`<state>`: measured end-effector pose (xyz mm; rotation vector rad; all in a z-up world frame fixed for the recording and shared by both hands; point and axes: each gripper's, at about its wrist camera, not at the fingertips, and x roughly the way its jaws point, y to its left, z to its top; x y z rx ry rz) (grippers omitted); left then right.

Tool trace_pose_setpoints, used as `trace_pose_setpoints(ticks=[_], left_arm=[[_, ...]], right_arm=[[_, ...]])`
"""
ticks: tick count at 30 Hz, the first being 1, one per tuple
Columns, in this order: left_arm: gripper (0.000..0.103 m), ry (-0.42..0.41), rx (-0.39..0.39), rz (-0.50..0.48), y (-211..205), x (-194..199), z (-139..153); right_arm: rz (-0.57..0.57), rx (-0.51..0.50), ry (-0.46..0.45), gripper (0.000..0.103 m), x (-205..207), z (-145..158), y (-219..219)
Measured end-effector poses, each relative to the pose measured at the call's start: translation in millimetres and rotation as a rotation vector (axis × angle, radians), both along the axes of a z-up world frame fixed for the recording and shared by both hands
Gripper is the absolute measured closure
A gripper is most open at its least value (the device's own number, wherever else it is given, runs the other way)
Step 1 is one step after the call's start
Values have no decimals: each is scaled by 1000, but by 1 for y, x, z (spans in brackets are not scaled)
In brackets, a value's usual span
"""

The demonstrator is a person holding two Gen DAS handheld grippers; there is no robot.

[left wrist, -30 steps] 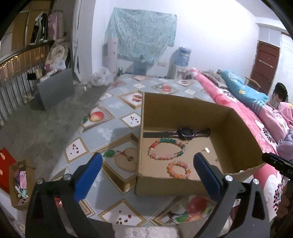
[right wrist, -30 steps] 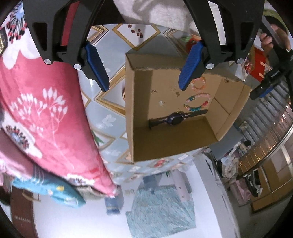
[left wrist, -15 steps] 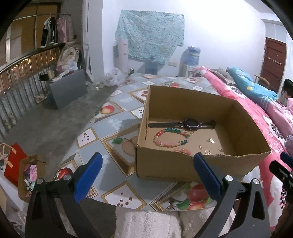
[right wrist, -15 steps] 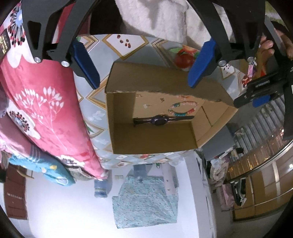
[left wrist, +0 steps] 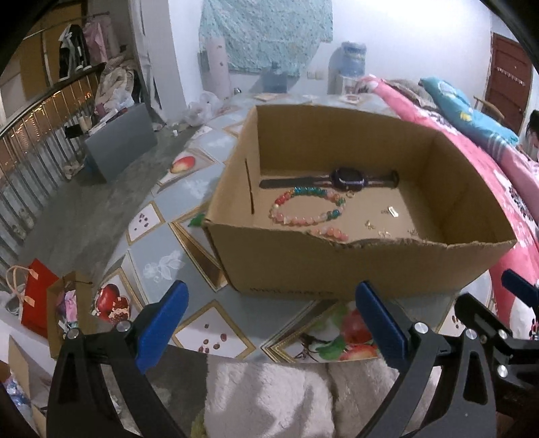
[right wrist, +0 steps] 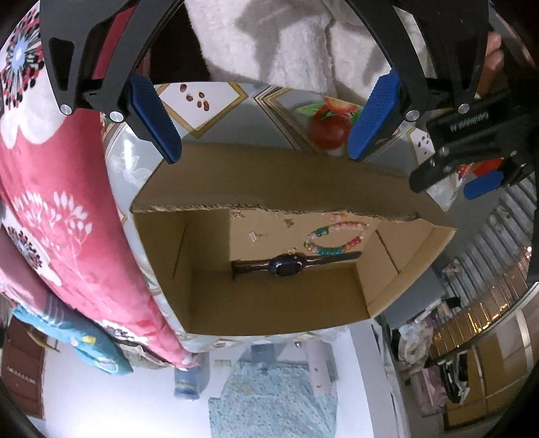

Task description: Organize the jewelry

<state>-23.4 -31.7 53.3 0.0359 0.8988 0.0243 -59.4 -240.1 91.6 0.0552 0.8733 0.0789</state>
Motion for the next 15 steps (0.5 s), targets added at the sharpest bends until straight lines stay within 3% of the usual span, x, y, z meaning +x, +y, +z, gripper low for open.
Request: trace_pose_setpoints(ticks=[15], left_arm=[[6, 42, -22, -27, -3, 7, -4]], right_arm=[[-49, -58, 21, 8, 7, -2, 0]])
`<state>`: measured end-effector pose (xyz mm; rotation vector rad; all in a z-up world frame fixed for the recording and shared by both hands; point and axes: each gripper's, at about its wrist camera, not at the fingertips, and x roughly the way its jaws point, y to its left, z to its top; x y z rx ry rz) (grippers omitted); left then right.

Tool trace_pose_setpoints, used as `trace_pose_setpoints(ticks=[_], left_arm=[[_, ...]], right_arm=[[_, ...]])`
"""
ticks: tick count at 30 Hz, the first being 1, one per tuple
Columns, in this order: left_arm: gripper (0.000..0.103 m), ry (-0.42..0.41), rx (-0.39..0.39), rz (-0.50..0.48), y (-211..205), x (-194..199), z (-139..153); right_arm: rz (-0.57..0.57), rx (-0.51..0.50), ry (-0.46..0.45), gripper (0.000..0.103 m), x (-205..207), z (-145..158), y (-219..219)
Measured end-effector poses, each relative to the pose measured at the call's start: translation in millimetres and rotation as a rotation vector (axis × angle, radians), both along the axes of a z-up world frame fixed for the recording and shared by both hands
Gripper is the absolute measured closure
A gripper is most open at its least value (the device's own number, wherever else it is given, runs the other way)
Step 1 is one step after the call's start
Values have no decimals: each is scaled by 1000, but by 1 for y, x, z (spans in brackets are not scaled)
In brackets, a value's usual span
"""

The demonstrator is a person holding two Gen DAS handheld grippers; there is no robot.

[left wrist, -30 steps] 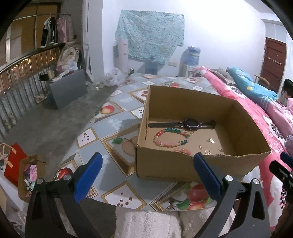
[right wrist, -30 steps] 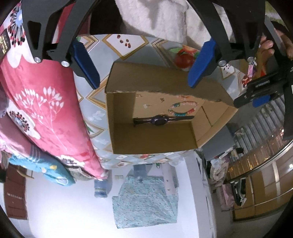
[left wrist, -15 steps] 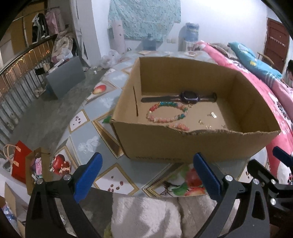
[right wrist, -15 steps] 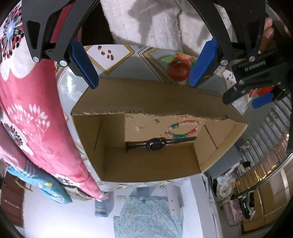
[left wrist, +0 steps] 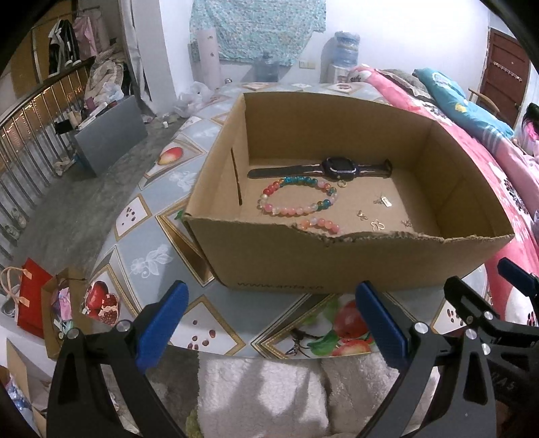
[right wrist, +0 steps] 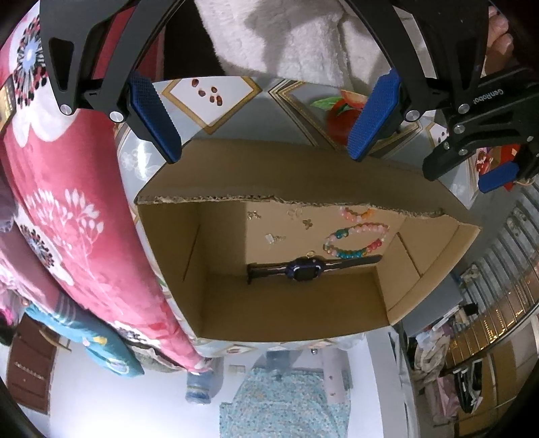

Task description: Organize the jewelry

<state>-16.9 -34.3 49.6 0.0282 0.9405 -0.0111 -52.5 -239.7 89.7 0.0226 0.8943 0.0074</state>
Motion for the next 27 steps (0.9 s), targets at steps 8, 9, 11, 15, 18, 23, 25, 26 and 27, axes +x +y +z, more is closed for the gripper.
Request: trace_pose_setpoints(ticks=[8, 9, 11, 15, 18, 23, 25, 26, 27], left_arm=[[6, 3, 2, 6, 0, 2, -1], [6, 4, 2, 7, 0, 2, -2], [6, 5, 4, 10, 0, 3, -3], [6, 8, 5, 12, 0, 3, -4], [6, 7, 6, 11, -1, 3, -4], [6, 8, 6, 12, 0, 3, -4], [6, 11, 6, 11, -1, 4, -5], [6, 13, 6, 11, -1, 5, -5], [6, 14, 5, 11, -1, 5, -5]], right_arm=[[-8, 11, 6, 8, 3, -1, -1], [-9, 12, 8, 8, 4, -1, -1], [-11, 15, 11, 8, 5, -1, -2], [-17, 20, 19, 8, 7, -2, -3], [-22, 24, 21, 8, 8, -3, -4], [-29, 28, 28, 8, 9, -4, -6], [-31, 27, 30, 8, 9, -4, -5], [-32, 26, 32, 8, 9, -4, -6], [-32, 26, 33, 8, 9, -5, -6]])
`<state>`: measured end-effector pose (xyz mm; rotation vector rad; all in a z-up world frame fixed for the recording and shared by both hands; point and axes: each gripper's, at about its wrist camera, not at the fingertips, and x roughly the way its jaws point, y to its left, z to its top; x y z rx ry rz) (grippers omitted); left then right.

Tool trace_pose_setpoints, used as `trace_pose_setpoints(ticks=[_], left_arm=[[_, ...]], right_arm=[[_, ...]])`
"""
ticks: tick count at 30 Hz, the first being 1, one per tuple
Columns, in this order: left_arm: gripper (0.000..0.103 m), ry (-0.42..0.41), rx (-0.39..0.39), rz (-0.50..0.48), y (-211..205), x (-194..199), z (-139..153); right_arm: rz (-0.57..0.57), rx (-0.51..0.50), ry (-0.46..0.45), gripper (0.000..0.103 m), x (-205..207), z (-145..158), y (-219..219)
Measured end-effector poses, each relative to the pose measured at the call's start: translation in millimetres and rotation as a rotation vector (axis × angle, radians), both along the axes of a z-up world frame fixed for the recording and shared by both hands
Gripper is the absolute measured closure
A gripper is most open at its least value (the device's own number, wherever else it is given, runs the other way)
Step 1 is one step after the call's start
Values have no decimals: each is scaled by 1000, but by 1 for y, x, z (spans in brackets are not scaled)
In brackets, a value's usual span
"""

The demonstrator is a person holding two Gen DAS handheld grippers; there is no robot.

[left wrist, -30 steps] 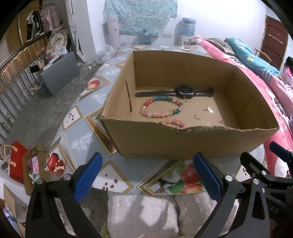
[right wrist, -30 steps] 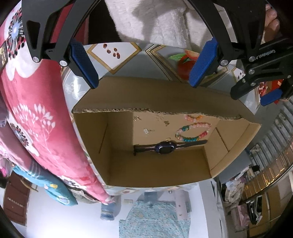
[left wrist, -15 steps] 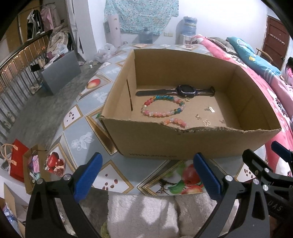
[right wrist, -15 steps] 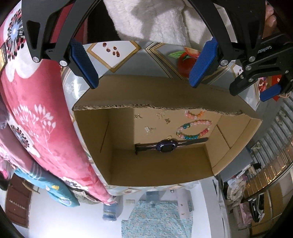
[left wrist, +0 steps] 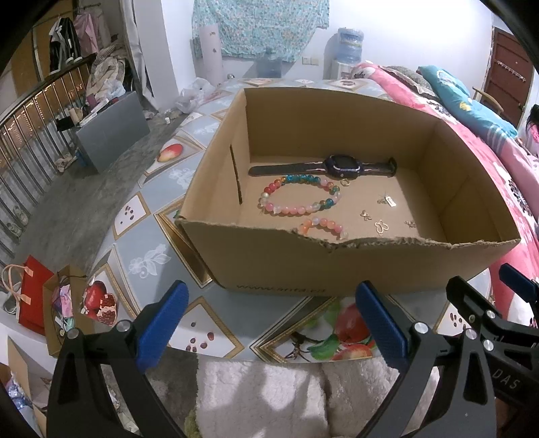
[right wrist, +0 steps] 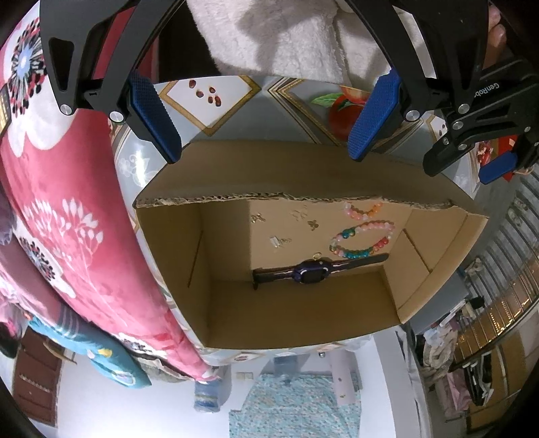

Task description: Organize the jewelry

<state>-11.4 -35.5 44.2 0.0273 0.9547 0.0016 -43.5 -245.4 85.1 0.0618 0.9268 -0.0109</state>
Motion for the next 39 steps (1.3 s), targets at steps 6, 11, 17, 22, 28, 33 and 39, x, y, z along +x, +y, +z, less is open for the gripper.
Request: trace_pose_setpoints(ticks=[6, 11, 17, 22, 28, 33, 39], left_arm=[[6, 12, 2, 1, 0, 2, -2], [6, 34, 6, 5, -2, 6, -5], [6, 50, 12, 11, -5, 8, -6], [6, 62, 16, 14, -5, 10, -7], [6, 69, 18, 16, -5, 11, -9], [6, 77, 20, 18, -5, 11, -10], [6, 84, 22, 20, -6, 11, -10]], right_arm=[[-2, -1, 11, 8, 2, -2, -1], [-8, 4, 28, 8, 4, -5, -3], [-12, 13, 51, 8, 8, -9, -6], [-14, 20, 66, 8, 11, -12, -7], [-14, 20, 74, 8, 13, -13, -7], [-16, 27, 83, 8, 15, -15, -8], [-17, 28, 91, 8, 15, -17, -8]])
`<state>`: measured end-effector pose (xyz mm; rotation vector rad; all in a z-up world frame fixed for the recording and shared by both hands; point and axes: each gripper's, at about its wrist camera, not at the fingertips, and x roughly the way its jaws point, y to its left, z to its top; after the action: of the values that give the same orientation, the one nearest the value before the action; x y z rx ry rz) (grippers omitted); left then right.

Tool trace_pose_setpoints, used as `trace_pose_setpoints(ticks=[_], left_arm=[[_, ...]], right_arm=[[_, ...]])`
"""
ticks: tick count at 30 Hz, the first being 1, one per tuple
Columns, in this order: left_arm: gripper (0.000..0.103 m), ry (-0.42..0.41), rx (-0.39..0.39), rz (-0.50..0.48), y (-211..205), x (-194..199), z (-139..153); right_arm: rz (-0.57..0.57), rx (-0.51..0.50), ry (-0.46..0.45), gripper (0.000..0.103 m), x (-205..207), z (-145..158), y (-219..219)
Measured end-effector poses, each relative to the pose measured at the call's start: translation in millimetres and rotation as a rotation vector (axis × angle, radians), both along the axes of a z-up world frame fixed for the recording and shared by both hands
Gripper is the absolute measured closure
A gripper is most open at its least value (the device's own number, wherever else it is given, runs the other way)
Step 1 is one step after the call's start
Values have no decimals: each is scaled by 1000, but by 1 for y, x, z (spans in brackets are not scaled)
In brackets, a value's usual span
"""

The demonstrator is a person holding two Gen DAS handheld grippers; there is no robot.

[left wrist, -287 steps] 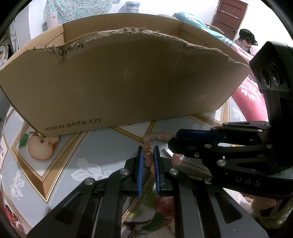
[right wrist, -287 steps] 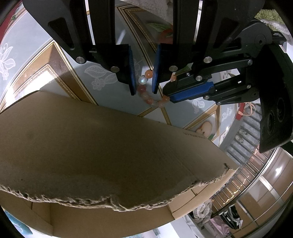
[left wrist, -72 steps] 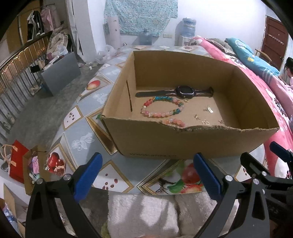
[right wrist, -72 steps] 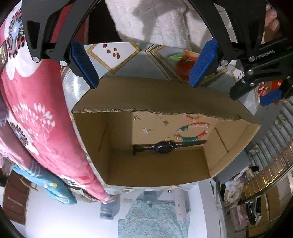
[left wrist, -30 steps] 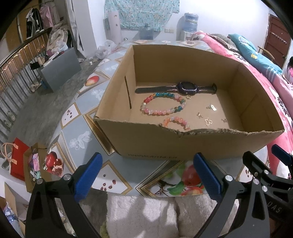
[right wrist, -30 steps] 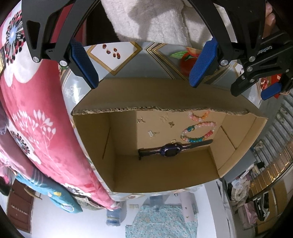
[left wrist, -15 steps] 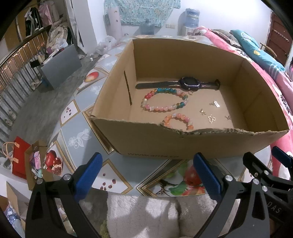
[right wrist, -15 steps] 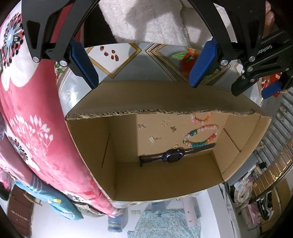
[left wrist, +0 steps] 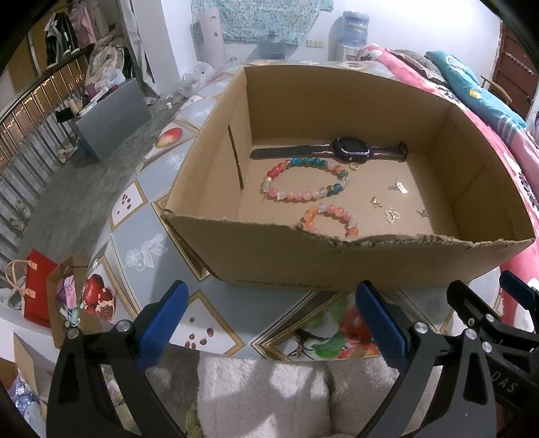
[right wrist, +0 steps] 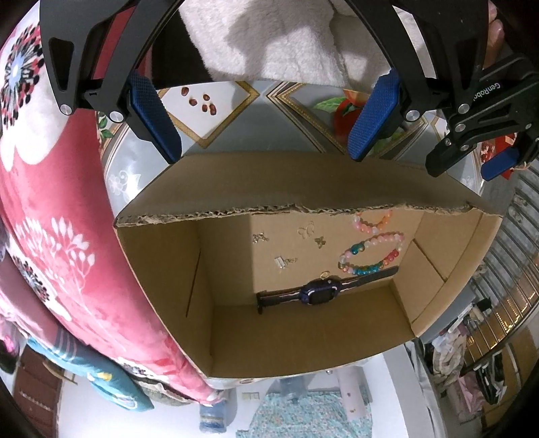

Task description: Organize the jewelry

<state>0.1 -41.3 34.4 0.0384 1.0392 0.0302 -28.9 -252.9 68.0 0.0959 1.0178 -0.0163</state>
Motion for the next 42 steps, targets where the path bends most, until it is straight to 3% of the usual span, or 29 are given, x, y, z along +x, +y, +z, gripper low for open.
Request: trace_pose_setpoints(ticks=[42], left_arm=[[6, 1, 3, 4, 4, -1, 1]], right_arm=[[2, -9, -1, 8, -1, -2, 4]])
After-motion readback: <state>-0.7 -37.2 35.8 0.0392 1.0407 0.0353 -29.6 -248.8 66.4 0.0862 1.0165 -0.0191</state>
